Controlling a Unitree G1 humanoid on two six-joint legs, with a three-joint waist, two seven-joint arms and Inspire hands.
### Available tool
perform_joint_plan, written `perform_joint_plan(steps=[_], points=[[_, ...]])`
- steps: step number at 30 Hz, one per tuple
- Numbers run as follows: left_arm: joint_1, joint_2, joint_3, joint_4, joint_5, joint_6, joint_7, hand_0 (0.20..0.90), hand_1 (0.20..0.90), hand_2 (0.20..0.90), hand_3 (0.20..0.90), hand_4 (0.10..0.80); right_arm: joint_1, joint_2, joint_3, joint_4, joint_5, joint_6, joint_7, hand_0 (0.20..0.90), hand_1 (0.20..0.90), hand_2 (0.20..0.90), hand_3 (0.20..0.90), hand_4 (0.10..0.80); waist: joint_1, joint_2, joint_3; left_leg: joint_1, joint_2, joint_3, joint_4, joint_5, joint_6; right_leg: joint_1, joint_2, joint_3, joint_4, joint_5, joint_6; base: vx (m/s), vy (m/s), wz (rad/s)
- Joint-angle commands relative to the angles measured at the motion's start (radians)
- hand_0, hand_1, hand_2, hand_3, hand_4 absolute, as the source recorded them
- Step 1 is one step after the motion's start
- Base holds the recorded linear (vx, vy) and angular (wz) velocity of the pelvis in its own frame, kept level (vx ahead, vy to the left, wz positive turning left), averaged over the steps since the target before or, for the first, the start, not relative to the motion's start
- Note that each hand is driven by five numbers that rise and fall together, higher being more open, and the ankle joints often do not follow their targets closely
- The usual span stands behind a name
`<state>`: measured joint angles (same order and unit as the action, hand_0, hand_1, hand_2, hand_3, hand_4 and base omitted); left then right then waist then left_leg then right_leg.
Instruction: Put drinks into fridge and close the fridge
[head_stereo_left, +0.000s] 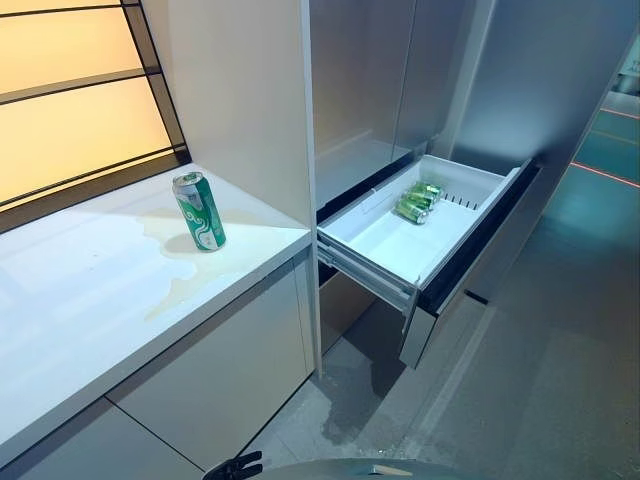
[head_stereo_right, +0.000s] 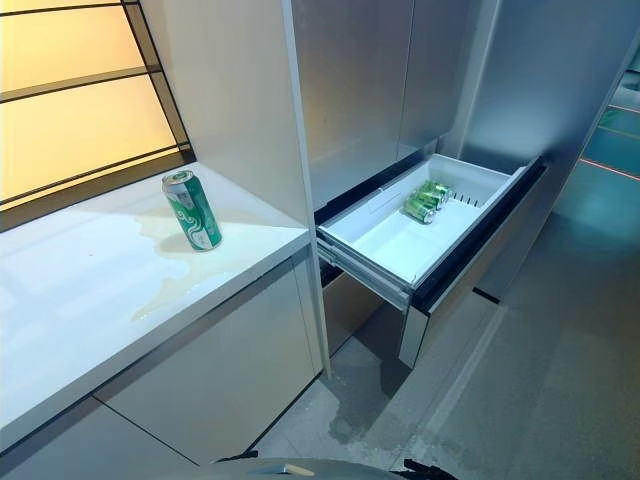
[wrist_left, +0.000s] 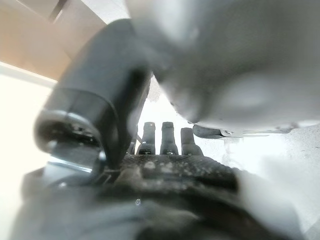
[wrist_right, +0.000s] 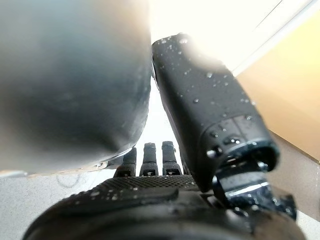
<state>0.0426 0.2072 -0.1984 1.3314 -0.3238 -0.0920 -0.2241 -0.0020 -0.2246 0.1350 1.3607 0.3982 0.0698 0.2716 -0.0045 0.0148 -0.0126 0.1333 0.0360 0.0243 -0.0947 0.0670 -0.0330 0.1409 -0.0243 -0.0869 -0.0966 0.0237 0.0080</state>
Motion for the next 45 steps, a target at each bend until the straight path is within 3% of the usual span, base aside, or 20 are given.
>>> perform_joint_plan(steps=[1, 11, 22, 27, 31, 35, 36, 38, 41, 45], points=[[-0.058, -0.039, 0.019, 0.061, -0.004, -0.049, 0.0, 0.9, 0.9, 0.9, 0.9, 0.8, -0.065, 0.042, 0.012, 0.062, -0.014, -0.002, 0.057, 0.9, 0.9, 0.9, 0.9, 0.8, 0.009, -0.026, 0.033, 0.028, -0.103, 0.028, 0.011, -0.098, 0.083, -0.008, 0.002, -0.035, 0.049, -0.015, 0.02, 0.0, 0.0, 0.0], [-0.066, -0.029, 0.021, 0.025, -0.059, -0.134, -0.061, 0.9, 0.9, 0.9, 0.9, 0.8, -0.07, 0.03, 0.009, 0.06, -0.02, -0.001, 0.062, 0.9, 0.9, 0.9, 0.9, 0.8, 0.007, -0.02, 0.035, 0.024, -0.103, 0.03, 0.012, -0.096, 0.08, -0.013, 0.004, -0.034, 0.051, -0.017, 0.019, 0.0, 0.0, 0.0], [-0.091, 0.001, -0.066, -0.122, -0.101, -0.22, -0.192, 0.9, 0.9, 0.9, 0.9, 0.8, -0.09, -0.007, 0.01, 0.036, -0.027, 0.029, 0.067, 0.9, 0.9, 0.9, 0.9, 0.8, 0.003, 0.003, 0.042, 0.018, -0.103, 0.027, 0.012, -0.091, 0.078, -0.02, 0.007, -0.024, 0.057, -0.02, 0.019, -0.006, 0.005, 0.0], [-0.108, 0.016, -0.108, -0.286, -0.179, -0.118, -0.359, 0.9, 0.9, 0.9, 0.9, 0.8, -0.096, -0.02, 0.011, 0.014, -0.033, 0.052, 0.065, 0.9, 0.9, 0.9, 0.9, 0.8, 0.003, 0.01, 0.043, 0.017, -0.101, 0.028, 0.011, -0.09, 0.079, -0.024, 0.008, -0.017, 0.06, -0.019, 0.019, 0.0, 0.0, 0.0], [-0.122, 0.042, -0.15, -0.502, -0.321, 0.033, -0.541, 0.9, 0.9, 0.9, 0.9, 0.8, -0.095, -0.032, 0.016, -0.005, -0.047, 0.065, 0.067, 0.9, 0.9, 0.9, 0.9, 0.8, -0.002, 0.018, 0.044, 0.018, -0.1, 0.03, 0.008, -0.091, 0.082, -0.029, 0.011, -0.005, 0.064, -0.016, 0.02, -0.007, 0.005, -0.02], [-0.16, 0.067, -0.132, -0.774, -0.487, 0.199, -0.707, 0.9, 0.9, 0.9, 0.9, 0.8, -0.084, -0.03, 0.015, -0.032, -0.052, 0.077, 0.064, 0.9, 0.9, 0.9, 0.9, 0.8, -0.005, 0.017, 0.042, 0.021, -0.099, 0.026, 0.007, -0.097, 0.087, -0.03, 0.01, 0.006, 0.063, -0.011, 0.023, -0.011, 0.0, -0.05], [-0.178, 0.07, -0.108, -0.91, -0.553, 0.282, -0.72, 0.9, 0.9, 0.9, 0.9, 0.8, -0.077, -0.027, 0.015, -0.038, -0.05, 0.075, 0.062, 0.9, 0.9, 0.9, 0.9, 0.8, -0.004, 0.016, 0.041, 0.02, -0.098, 0.024, 0.007, -0.1, 0.088, -0.03, 0.008, 0.008, 0.062, -0.01, 0.023, 0.0, 0.0, 0.0], [-0.199, 0.072, -0.081, -1.078, -0.657, 0.353, -0.711, 0.9, 0.9, 0.9, 0.9, 0.8, -0.064, -0.021, 0.012, -0.044, -0.047, 0.069, 0.056, 0.9, 0.9, 0.9, 0.9, 0.8, -0.003, 0.015, 0.04, 0.02, -0.098, 0.022, 0.007, -0.105, 0.09, -0.029, 0.006, 0.011, 0.06, -0.008, 0.024, 0.0, 0.0, 0.0], [-0.233, 0.078, -0.046, -1.265, -0.782, 0.363, -0.654, 0.9, 0.9, 0.9, 0.9, 0.8, -0.04, -0.01, 0.013, -0.049, -0.04, 0.055, 0.046, 0.9, 0.9, 0.9, 0.9, 0.8, -0.003, 0.011, 0.039, 0.023, -0.098, 0.015, 0.007, -0.112, 0.094, -0.024, 0.004, 0.015, 0.055, -0.007, 0.023, 0.0, 0.0, 0.0], [-0.291, 0.11, 0.006, -1.385, -0.849, 0.216, -0.491, 0.9, 0.9, 0.9, 0.9, 0.8, -0.013, 0.004, 0.031, -0.051, -0.024, 0.04, 0.032, 0.9, 0.9, 0.9, 0.9, 0.8, -0.007, 0.006, 0.032, 0.03, -0.101, 0.006, 0.007, -0.121, 0.098, -0.011, 0.003, 0.018, 0.044, -0.008, 0.022, 0.0, 0.0, 0.0]])
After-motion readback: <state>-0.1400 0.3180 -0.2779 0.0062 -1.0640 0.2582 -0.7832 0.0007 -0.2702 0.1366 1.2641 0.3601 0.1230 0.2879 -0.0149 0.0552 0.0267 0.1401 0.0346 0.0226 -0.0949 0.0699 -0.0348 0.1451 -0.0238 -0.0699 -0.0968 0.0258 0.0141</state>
